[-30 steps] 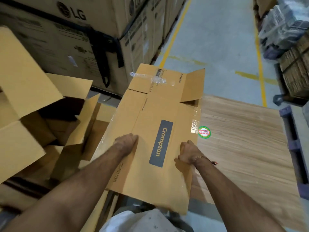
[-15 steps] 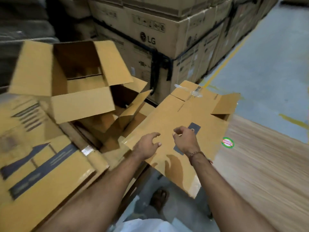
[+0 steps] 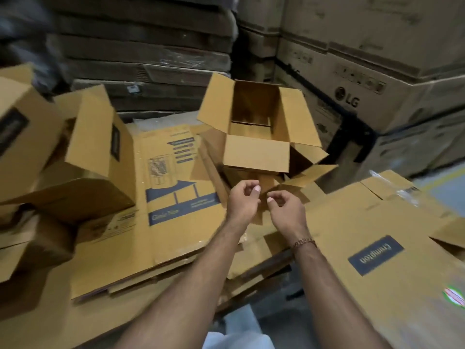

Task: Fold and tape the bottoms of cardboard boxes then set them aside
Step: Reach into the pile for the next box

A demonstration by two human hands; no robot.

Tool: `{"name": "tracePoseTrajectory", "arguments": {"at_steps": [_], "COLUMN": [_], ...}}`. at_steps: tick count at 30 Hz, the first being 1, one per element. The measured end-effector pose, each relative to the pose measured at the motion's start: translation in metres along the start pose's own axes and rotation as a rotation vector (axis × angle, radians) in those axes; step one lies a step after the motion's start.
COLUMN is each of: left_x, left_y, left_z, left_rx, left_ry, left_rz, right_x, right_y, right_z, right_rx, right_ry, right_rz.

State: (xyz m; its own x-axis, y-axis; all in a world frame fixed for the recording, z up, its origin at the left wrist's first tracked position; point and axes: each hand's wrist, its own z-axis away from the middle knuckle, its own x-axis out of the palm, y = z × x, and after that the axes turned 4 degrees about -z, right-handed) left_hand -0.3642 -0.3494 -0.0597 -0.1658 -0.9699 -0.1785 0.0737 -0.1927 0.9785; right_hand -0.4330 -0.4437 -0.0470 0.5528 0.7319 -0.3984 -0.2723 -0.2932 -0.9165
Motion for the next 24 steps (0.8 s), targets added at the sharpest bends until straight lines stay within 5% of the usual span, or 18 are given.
{"name": "tracePoseTrajectory", "arguments": {"at_steps": [13,19,24], "left_x": [-0.276,-0.412,-0.464], "left_y": [-0.064,-0.085,-0.099], "left_z": [-0.116,-0.161,-0.171], "left_rx": [-0.034,0.078,-0.079], "left_ry": [0.223,0.628,0.564], "left_rz": [-0.124,-0.536,-0.91], "right_x": [0.28,0.402,0.443], "right_y": [-0.116,-0.159,-0.165], "right_z": [0.019,0.034,0.04], "right_rx": [-0.126,-0.152,-0.135], "right_ry": [-0.195,-0.306,-0.308], "right_rz": [0.026,-0.033,-0.031]}}
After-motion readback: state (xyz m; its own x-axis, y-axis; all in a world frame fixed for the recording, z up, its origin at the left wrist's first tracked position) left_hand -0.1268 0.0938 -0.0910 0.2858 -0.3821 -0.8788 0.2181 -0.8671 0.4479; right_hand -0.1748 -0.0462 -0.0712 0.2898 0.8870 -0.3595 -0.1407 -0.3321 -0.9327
